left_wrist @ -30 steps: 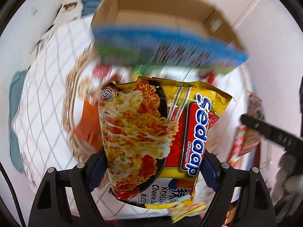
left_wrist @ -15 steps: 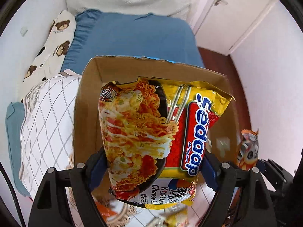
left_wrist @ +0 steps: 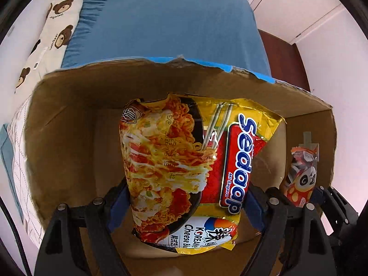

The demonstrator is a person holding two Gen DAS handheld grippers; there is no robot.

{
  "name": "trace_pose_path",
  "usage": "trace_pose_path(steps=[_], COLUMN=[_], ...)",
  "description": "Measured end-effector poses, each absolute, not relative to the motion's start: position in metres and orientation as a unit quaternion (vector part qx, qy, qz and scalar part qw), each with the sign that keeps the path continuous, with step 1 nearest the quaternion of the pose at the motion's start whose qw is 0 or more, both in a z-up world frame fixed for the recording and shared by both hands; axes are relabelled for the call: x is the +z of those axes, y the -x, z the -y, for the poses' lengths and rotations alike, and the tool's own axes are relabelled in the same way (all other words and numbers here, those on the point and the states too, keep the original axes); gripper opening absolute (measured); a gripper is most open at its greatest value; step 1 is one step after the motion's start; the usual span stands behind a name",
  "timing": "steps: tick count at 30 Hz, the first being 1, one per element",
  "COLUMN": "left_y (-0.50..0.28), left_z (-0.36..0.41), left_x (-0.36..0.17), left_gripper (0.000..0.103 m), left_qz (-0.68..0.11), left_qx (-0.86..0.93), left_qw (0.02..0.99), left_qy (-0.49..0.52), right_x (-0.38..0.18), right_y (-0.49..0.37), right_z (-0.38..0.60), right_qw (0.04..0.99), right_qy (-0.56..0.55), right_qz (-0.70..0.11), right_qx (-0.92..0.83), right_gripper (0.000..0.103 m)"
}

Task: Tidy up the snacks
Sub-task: 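Carry both packets into the cardboard box and open both tools, then grasp the yellow egg-cake bag with left tool while right tool grasps white bar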

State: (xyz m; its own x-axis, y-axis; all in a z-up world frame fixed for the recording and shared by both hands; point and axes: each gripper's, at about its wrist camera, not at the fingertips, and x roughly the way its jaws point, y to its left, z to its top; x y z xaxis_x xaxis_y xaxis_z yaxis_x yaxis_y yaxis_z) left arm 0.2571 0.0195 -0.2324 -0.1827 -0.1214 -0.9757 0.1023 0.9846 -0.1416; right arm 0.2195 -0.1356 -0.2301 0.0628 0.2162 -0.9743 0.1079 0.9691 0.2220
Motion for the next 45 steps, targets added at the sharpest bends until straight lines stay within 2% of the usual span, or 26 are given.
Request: trace_pose_path(steps=[4,5,6,8,21,37,45], left_y=[-0.260,-0.260,-0.260,-0.262,-0.214,-0.138,-0.097], left_z=[-0.016,-0.015,-0.014,-0.016,-0.047,-0.081,-0.097], left_x=[-0.235,-0.234,-0.233,-0.232,-0.175,-0.092,-0.058], left_gripper=[0.084,0.085,0.086,0.091,0.091,0.091,0.091], left_qz=[-0.756,-0.754,-0.753,-0.749,-0.688,-0.607,-0.593], left_qx=[-0.101,-0.101,-0.101,-0.101,-0.092,-0.097,-0.099], left_qw=[0.647,0.649,0.651,0.655,0.719,0.789,0.799], left_qy=[0.011,0.011,0.011,0.014,0.004,-0.014,0.004], right_x=[-0.239,-0.240,-0.241,-0.241,-0.208,-0.107,-0.067], right_y=[-0.230,-0.231,-0.231,-0.233,-0.180,-0.104,-0.058], right_z=[0.135,0.136,0.137,0.138,0.142,0.112,0.106], right_qw=[0.716,0.717,0.717,0.716,0.727,0.803,0.813], right_qy=[-0.125,-0.125,-0.124,-0.118,-0.103,-0.069,-0.102], right_qz=[-0.685,-0.684,-0.685,-0.686,-0.679,-0.592,-0.574], right_qx=[0.044,0.046,0.049,0.049,0.012,-0.006,0.000], right_gripper=[0.059,0.066,0.085,0.098,0.098,0.098,0.098])
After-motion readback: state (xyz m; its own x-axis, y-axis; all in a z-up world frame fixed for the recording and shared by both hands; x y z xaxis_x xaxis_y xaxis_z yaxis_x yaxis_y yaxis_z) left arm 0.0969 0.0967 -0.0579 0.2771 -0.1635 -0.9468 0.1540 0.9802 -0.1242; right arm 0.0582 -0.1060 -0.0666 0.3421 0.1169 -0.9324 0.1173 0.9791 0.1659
